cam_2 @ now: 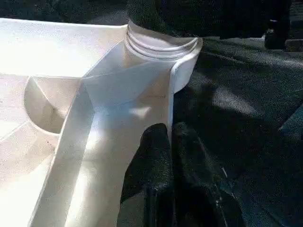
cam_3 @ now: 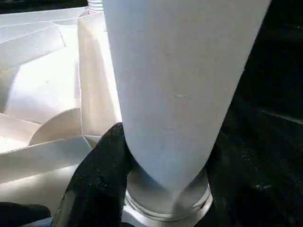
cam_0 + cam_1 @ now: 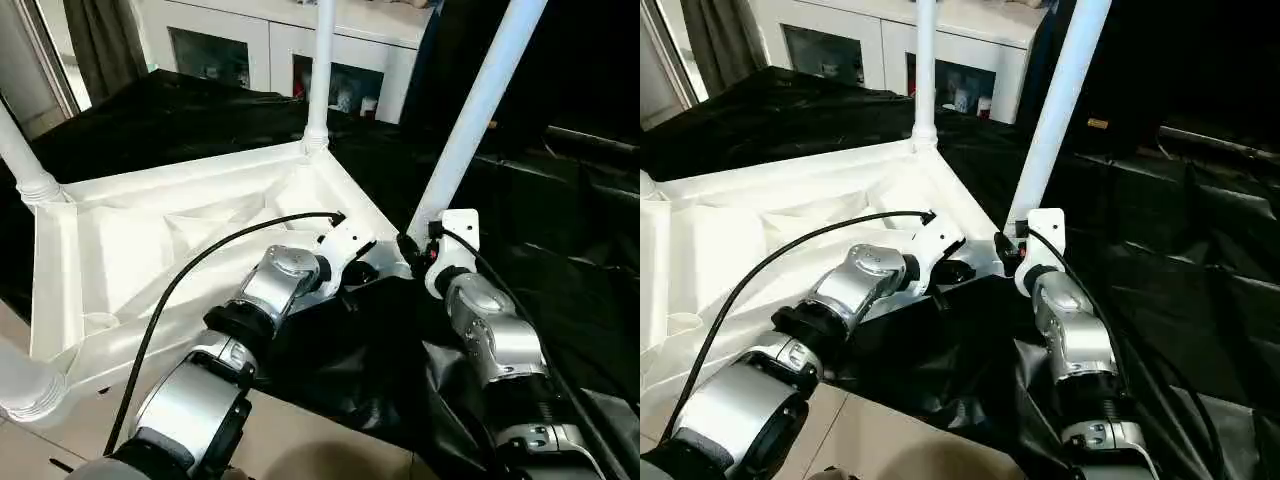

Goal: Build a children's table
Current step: Rotate leg to tighten

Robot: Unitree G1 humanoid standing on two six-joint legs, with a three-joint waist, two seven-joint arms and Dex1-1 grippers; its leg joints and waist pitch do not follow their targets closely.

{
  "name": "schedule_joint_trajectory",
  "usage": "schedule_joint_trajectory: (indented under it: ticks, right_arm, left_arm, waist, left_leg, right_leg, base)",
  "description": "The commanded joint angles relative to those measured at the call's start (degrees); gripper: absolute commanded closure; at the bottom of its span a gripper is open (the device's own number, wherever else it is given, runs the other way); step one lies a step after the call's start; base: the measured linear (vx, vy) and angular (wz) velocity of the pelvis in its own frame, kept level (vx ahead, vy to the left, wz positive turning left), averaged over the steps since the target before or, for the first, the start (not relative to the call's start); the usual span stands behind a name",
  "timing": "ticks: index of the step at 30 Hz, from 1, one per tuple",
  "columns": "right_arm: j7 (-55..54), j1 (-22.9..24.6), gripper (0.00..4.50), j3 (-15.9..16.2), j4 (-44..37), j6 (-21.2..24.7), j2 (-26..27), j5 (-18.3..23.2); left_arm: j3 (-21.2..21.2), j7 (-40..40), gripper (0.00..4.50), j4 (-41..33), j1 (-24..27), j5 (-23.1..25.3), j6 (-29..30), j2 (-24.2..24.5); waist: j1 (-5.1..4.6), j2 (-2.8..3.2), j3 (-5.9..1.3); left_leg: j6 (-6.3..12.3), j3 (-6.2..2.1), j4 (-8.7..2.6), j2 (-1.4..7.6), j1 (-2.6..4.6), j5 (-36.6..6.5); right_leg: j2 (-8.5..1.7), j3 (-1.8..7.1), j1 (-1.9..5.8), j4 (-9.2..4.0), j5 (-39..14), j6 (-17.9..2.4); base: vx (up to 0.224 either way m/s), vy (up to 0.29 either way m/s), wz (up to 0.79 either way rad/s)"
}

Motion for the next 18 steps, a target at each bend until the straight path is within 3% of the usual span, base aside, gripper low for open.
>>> schedule_joint_trajectory:
  ticks: [1, 5, 7, 10, 13, 14, 17, 18]
  right_arm:
    - [4.28, 0.33, 2.0, 3.45, 1.26, 1.55, 2.77, 1.57]
    - [9.32, 0.55, 1.59, 5.34, -0.02, 1.17, -0.98, 0.93]
    - [13.36, 0.82, 1.59, 6.48, -1.32, 1.35, -3.87, 0.88]
    - [27.64, 2.7, 1.59, 9.27, -6.54, 1.67, -11.63, 3.08]
    - [32.46, 3.75, 1.59, 9.95, -8.81, 2.04, -14.52, 4.21]
    - [36.27, 4.74, 1.59, 10.44, -10.74, 2.23, -16.97, 5.1]
    - [42.18, 6.43, 1.59, 11.55, -13.6, 3.2, -20.86, 6.59]
    - [44.64, 7.15, 1.59, 12.16, -14.56, 3.54, -22.63, 7.04]
  left_arm:
    - [0.41, 1.66, 4.5, 0.23, -1.74, -0.97, -1.84, -1.86]
    - [0.13, -1.58, 4.5, -0.22, -1.4, -0.91, -3.37, -0.11]
    - [0.2, -3.96, 4.5, -0.74, -1.11, -1.14, -3.33, 1.09]
    - [-0.7, -11.06, 4.5, -2.35, 0.2, -1.48, -6.7, 4.33]
    - [-1.34, -14.33, 4.5, -3.28, 0.91, -1.57, -7.19, 5.86]
    - [-1.96, -17.98, 4.5, -4.7, 1.82, -2.0, -7.98, 7.29]
    - [-2.9, -24.61, 4.5, -8.19, 3.85, -3.37, -10.21, 9.67]
    - [-3.39, -27.21, 4.5, -9.64, 4.72, -3.71, -11.43, 10.78]
  waist:
    - [-0.12, -0.13, -3.15]
    - [-0.07, -0.18, -3.11]
    - [-0.06, -0.07, -3.08]
    - [0.27, -0.3, -3.16]
    - [0.3, -0.37, -3.3]
    - [0.26, -0.29, -3.32]
    - [0.36, -0.19, -3.29]
    - [0.23, -0.66, -3.3]
  left_leg:
    - [0.27, -0.25, -4.27, 0.84, 0.65, -16.08]
    - [0.7, -0.25, -4.3, 0.89, 0.49, -16.0]
    - [0.87, -0.26, -4.3, 0.92, 0.5, -15.6]
    - [2.46, -0.07, -3.94, 0.86, 0.32, -13.29]
    - [3.49, -0.18, -3.8, 0.91, -0.06, -10.41]
    - [4.1, -0.03, -3.64, 1.06, 0.16, -9.69]
    - [5.22, -0.08, -3.62, 1.27, 0.13, -9.22]
    - [5.39, 0.0, -3.59, 1.26, 0.13, -9.57]
  right_leg:
    - [-2.67, 2.06, 2.22, -5.37, -17.74, -8.13]
    - [-2.62, 2.06, 2.4, -5.44, -17.24, -7.93]
    - [-2.64, 2.07, 2.38, -5.36, -16.45, -8.2]
    - [-2.6, 2.16, 2.86, -5.1, -13.1, -8.8]
    - [-2.68, 2.08, 3.29, -4.58, -9.61, -9.9]
    - [-2.67, 2.11, 2.95, -4.27, -7.19, -11.51]
    - [-2.71, 2.09, 3.15, -3.94, -4.92, -13.15]
    - [-2.63, 2.05, 3.13, -3.97, -5.27, -13.27]
  base:
    - [0.0, 0.0, 0.0]
    - [0.0, 0.0, 0.0]
    - [0.0, 0.0, 0.0]
    - [0.0, 0.0, 0.0]
    - [0.0, 0.0, 0.0]
    - [0.0, 0.0, 0.0]
    - [0.0, 0.0, 0.0]
    - [0.0, 0.0, 0.0]
